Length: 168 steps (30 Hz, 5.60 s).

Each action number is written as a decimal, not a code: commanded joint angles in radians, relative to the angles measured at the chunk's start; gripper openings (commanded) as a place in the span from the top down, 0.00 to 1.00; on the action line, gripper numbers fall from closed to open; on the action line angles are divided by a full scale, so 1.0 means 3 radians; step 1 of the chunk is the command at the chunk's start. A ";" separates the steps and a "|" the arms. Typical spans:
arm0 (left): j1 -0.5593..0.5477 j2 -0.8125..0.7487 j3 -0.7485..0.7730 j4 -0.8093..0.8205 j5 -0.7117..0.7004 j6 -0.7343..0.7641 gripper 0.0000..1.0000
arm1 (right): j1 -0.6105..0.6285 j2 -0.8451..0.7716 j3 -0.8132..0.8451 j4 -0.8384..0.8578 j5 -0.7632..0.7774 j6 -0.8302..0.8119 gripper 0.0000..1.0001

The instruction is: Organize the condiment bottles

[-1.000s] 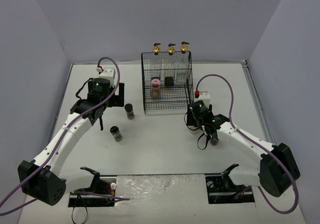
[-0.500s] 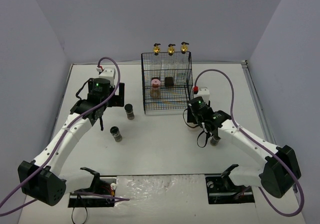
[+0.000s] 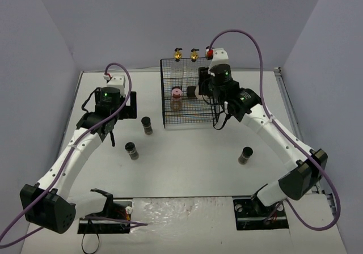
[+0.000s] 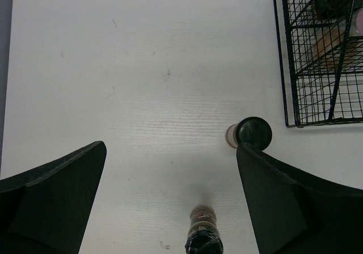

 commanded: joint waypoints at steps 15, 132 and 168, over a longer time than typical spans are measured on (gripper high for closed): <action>0.0039 -0.0108 0.0026 0.0199 -0.0197 0.0126 0.03 | -0.0361 0.1111 0.0684 0.0528 -0.0234 -0.0367 1.00; 0.0039 0.0046 0.0159 0.0015 0.0257 0.0157 0.03 | -0.0676 -0.1232 -0.2253 -0.1338 0.0278 0.2017 0.85; 0.0039 0.0066 0.0153 0.0005 0.0182 0.0198 0.03 | -0.0550 0.0901 0.0712 -0.0806 -0.0694 0.0353 1.00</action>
